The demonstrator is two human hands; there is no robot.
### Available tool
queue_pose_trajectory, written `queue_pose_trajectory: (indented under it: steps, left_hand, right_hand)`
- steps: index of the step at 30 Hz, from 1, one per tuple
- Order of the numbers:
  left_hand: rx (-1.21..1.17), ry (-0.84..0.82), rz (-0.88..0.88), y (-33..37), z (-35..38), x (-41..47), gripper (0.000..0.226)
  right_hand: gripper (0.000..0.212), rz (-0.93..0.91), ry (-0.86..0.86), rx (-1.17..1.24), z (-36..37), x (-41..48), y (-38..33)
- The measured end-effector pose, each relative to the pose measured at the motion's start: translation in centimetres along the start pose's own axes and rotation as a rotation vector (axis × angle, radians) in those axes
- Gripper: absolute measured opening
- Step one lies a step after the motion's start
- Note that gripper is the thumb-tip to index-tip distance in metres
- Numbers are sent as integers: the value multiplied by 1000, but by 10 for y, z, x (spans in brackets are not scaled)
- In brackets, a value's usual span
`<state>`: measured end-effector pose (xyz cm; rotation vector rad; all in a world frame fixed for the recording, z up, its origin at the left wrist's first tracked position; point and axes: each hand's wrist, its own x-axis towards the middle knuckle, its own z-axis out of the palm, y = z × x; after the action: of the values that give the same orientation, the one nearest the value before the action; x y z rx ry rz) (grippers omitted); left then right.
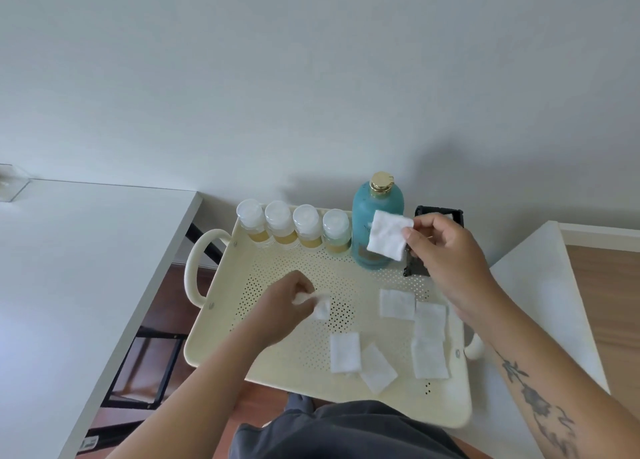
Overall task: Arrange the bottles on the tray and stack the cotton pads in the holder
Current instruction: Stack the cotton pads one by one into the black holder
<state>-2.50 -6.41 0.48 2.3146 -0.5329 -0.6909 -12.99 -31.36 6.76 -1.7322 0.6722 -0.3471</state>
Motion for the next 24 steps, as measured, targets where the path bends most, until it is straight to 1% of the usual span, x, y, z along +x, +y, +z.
queue_pose_trajectory:
  steps: [3,6,9,14,16,19,21,24]
  left_hand:
    - [-165,-25,-28,27,4,9,7]
    - [-341,-23,-66,43,5,14,1]
    - [-487,-36,-113,55,7,16,7]
    - [-676,-95,-140,68,11,15,13]
    - [-736,-109,-145,71,13,14,13]
    - [-825,-117,-149,75,15,13,12]
    - [-860,-120,-150,77,17,13,20]
    - [-895,-125,-149,81,20,14,24]
  right_hand:
    - [4,5,102,-50,-25,14,0]
    - [7,84,129,-65,-41,29,5]
    - [8,131,132,-139,-48,39,13]
    - [10,82,167,-319,-46,47,21]
    - [14,-5,219,-426,-45,45,23]
    - [16,-259,298,-639,-43,34,25]
    - [13,-389,256,-786,-41,27,26]
    - [12,-440,152,-914,-37,19,29]
